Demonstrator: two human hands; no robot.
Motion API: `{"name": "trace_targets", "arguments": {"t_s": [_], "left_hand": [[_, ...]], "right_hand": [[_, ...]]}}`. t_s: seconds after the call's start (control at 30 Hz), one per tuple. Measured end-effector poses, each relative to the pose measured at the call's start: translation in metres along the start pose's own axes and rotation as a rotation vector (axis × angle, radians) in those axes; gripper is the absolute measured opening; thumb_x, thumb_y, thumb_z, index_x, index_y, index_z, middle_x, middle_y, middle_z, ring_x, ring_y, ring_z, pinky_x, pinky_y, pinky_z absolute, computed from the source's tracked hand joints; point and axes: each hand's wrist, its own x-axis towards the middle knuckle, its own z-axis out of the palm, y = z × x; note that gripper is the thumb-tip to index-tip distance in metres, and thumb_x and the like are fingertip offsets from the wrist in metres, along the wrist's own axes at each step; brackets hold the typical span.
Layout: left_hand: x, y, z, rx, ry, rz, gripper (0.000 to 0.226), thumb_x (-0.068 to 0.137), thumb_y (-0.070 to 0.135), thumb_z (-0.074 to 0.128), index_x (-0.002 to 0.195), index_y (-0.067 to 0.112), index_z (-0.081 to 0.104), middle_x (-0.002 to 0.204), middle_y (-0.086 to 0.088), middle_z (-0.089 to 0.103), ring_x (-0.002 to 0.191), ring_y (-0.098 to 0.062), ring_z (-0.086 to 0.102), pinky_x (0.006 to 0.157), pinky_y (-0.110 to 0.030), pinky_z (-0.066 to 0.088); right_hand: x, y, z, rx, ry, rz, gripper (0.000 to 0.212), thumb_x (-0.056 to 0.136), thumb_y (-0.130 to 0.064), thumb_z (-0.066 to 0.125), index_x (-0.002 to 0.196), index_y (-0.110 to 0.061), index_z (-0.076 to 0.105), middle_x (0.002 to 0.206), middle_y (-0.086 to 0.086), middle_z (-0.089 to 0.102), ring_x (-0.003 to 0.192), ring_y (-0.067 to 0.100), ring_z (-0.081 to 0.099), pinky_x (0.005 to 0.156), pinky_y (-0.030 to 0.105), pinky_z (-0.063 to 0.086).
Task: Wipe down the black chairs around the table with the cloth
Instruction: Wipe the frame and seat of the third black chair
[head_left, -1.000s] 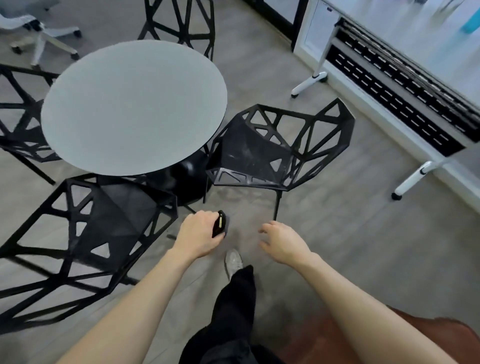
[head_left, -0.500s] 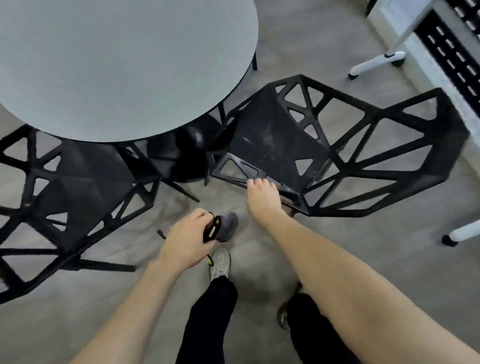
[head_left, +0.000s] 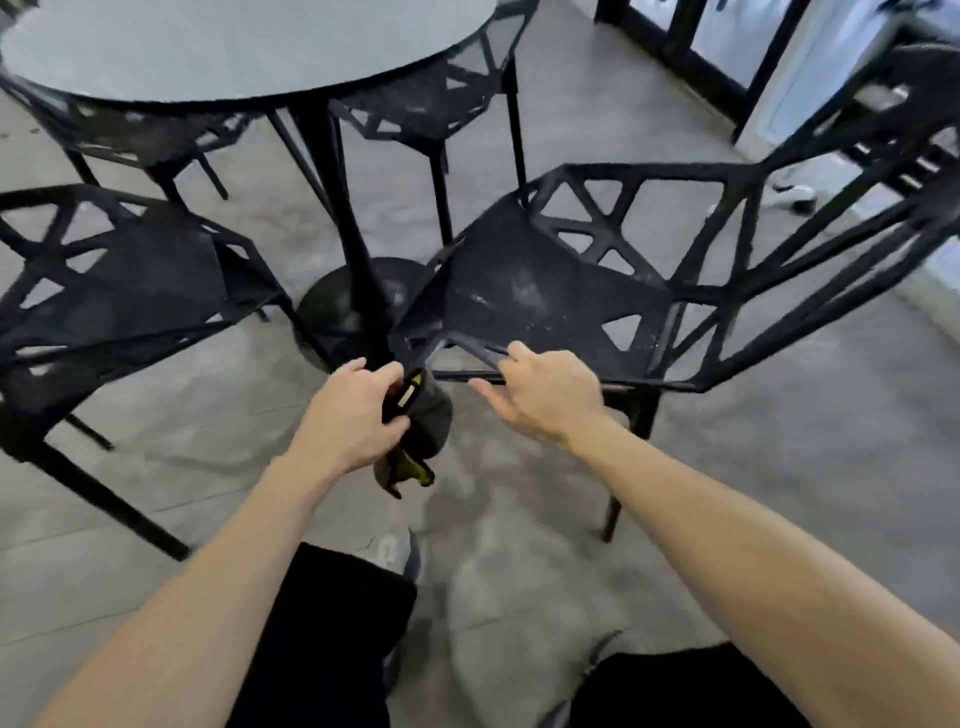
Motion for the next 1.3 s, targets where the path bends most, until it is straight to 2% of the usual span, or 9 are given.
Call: {"name": "trace_targets", "arguments": {"t_s": [0.1, 0.27, 0.4, 0.57, 0.67, 0.83, 1.0, 1.1, 1.3], "left_hand": [[-0.037, 0.036, 0.007, -0.102, -0.030, -0.032, 0.036, 0.086, 0.019, 0.075, 0.096, 0.029, 0.041, 0.081, 0.001, 0.067, 0.075, -0.028, 0.062, 0.066, -0.043, 0.053], [-0.083, 0.083, -0.008, -0.097, -0.203, 0.051, 0.042, 0.082, -0.004, 0.059, 0.099, 0.032, 0.043, 0.087, 0.004, 0.068, 0.082, -0.024, 0.064, 0.070, -0.042, 0.054], [-0.088, 0.120, -0.011, -0.122, -0.209, 0.146, 0.048, 0.084, -0.006, 0.054, 0.101, 0.039, 0.055, 0.095, 0.008, 0.073, 0.085, -0.018, 0.067, 0.071, -0.040, 0.058], [-0.082, 0.160, -0.007, -0.160, -0.207, 0.233, 0.036, 0.095, 0.001, 0.062, 0.110, 0.034, 0.063, 0.097, 0.007, 0.073, 0.089, -0.018, 0.069, 0.080, -0.043, 0.060], [-0.065, 0.170, -0.006, -0.259, -0.155, 0.311, 0.017, 0.101, 0.018, 0.069, 0.110, 0.032, 0.065, 0.097, 0.010, 0.075, 0.092, -0.013, 0.071, 0.084, -0.042, 0.058], [-0.037, 0.177, -0.013, -0.360, -0.228, 0.344, 0.006, 0.104, 0.036, 0.070, 0.099, 0.035, 0.069, 0.093, 0.016, 0.074, 0.091, -0.002, 0.069, 0.083, -0.034, 0.054], [-0.005, 0.217, -0.009, -0.405, -0.225, 0.344, 0.022, 0.098, 0.058, 0.070, 0.095, 0.036, 0.070, 0.091, 0.015, 0.075, 0.091, -0.005, 0.070, 0.085, -0.039, 0.056], [0.011, 0.262, 0.010, -0.328, -0.086, 0.350, 0.032, 0.093, 0.067, 0.070, 0.103, 0.036, 0.063, 0.099, 0.015, 0.073, 0.094, -0.011, 0.068, 0.083, -0.039, 0.055], [0.002, 0.258, 0.084, -0.129, -0.314, 0.454, 0.040, 0.096, 0.054, 0.073, 0.124, 0.027, 0.064, 0.113, 0.008, 0.071, 0.107, -0.018, 0.068, 0.094, -0.040, 0.057]], "right_hand": [[-0.096, 0.040, -0.005, 0.004, 0.103, -0.065, 0.058, 0.111, -0.055, 0.038, 0.076, -0.020, 0.069, 0.083, 0.000, 0.057, 0.052, 0.033, 0.059, 0.046, 0.035, 0.039], [-0.198, 0.138, -0.014, -0.156, 0.074, 0.010, 0.047, 0.109, -0.036, 0.033, 0.086, -0.018, 0.070, 0.090, 0.007, 0.063, 0.087, 0.033, 0.061, 0.082, 0.048, 0.051], [-0.232, 0.160, -0.025, -0.132, -0.056, 0.323, 0.051, 0.105, -0.044, 0.025, 0.103, -0.015, 0.068, 0.111, 0.010, 0.066, 0.117, 0.034, 0.057, 0.116, 0.064, 0.032], [-0.237, 0.064, -0.079, 0.788, -0.072, 0.423, 0.060, 0.093, -0.081, 0.051, 0.117, -0.031, 0.071, 0.113, -0.016, 0.072, 0.107, 0.005, 0.067, 0.096, 0.030, 0.051], [-0.229, 0.019, -0.086, 1.011, -0.132, 0.378, 0.082, 0.072, -0.088, 0.070, 0.136, -0.037, 0.062, 0.127, -0.023, 0.070, 0.115, -0.005, 0.064, 0.099, 0.021, 0.050], [-0.211, 0.028, -0.075, 1.150, 0.030, 0.589, 0.029, 0.086, -0.055, 0.081, 0.103, -0.031, 0.074, 0.095, -0.009, 0.079, 0.093, 0.008, 0.075, 0.092, 0.048, 0.061], [-0.219, 0.062, -0.101, 0.964, 0.128, 0.695, 0.024, 0.094, -0.050, 0.073, 0.095, -0.026, 0.069, 0.087, -0.008, 0.075, 0.088, 0.012, 0.072, 0.086, 0.040, 0.059], [-0.242, 0.097, -0.108, 0.806, 0.304, 0.947, 0.019, 0.098, -0.041, 0.070, 0.104, -0.023, 0.069, 0.094, -0.006, 0.074, 0.093, 0.019, 0.070, 0.082, 0.037, 0.056], [-0.281, 0.123, -0.057, 0.751, 0.462, 1.407, 0.035, 0.103, -0.014, 0.064, 0.132, -0.011, 0.045, 0.123, 0.019, 0.067, 0.110, 0.041, 0.066, 0.083, 0.039, 0.047]]}}
